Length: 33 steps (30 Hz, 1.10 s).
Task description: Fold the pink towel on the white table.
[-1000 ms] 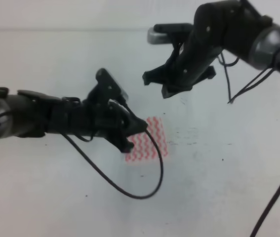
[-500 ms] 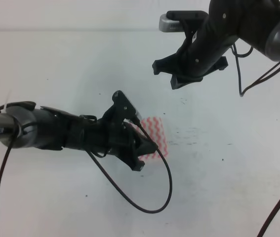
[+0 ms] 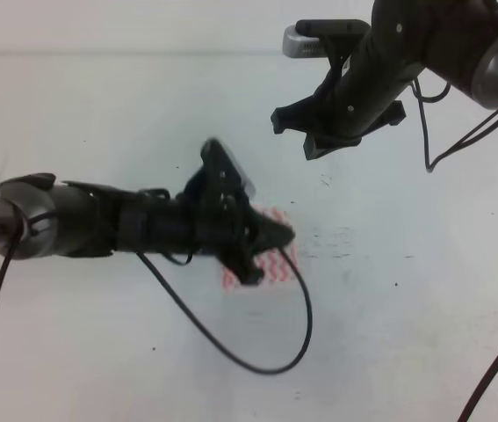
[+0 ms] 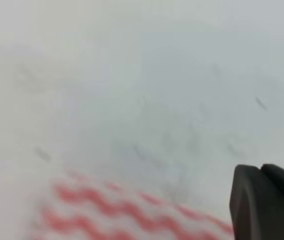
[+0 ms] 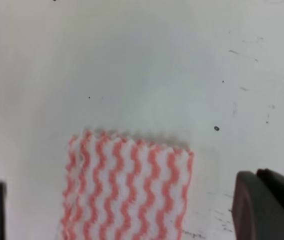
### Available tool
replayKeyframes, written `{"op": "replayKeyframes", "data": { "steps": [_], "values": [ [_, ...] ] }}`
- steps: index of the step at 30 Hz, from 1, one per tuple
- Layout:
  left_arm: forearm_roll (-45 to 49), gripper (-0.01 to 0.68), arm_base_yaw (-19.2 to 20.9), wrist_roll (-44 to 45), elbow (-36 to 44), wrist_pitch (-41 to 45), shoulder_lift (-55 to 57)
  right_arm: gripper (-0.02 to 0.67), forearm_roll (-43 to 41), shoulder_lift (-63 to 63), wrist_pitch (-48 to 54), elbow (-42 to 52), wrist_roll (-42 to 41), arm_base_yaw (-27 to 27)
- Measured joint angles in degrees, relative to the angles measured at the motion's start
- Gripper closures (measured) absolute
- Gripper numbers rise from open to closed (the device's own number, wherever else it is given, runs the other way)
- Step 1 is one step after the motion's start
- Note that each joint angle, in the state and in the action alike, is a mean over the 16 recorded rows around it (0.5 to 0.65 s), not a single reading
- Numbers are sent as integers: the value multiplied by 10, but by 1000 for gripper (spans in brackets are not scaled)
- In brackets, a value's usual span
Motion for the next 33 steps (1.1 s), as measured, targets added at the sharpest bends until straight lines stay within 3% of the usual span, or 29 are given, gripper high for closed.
{"op": "replayKeyframes", "data": {
  "steps": [10,33],
  "values": [
    [-57,678,0,35,-61,-37,28,667,0,1,-1,0,-1,0],
    [-4,678,0,-55,-99,-24,77,667,4,3,-6,0,-1,0]
  ]
}}
